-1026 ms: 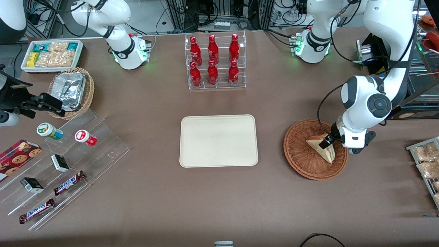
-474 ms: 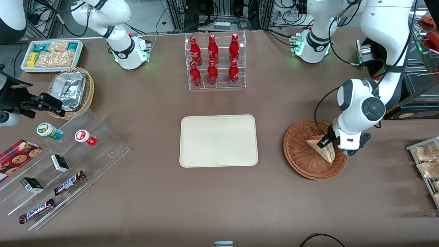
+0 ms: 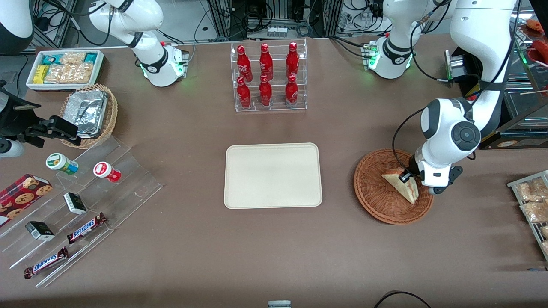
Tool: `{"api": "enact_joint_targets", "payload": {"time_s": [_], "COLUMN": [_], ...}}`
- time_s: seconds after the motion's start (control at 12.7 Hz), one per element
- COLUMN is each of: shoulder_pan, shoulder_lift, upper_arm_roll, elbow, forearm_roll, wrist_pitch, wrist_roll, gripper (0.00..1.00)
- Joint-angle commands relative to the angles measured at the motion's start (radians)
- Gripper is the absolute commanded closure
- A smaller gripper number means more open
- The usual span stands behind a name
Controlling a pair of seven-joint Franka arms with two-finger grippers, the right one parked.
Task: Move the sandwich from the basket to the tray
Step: 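Close the left gripper on the sandwich's crust edge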
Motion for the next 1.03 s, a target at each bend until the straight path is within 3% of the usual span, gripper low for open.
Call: {"api": "enact_joint_targets", "payload": {"time_s": [0.0, 0.47, 0.71, 0.95], "shoulder_pan": [-0.006, -0.006, -0.008, -0.008], "shoulder_lift": [-0.035, -0.104, -0.100, -0.100], "upper_arm_roll": [-0.001, -0.024, -0.070, -0.154], "elbow": [0.016, 0.092, 0.183, 0.191], "forearm_roll": [0.010, 0.010, 0.010, 0.010], "wrist_pitch": [-0.056, -0.254, -0.374, -0.385], "wrist_roll": [0.017, 0.238, 0.290, 0.304], "gripper": [1.00, 1.00, 1.00, 1.00]}}
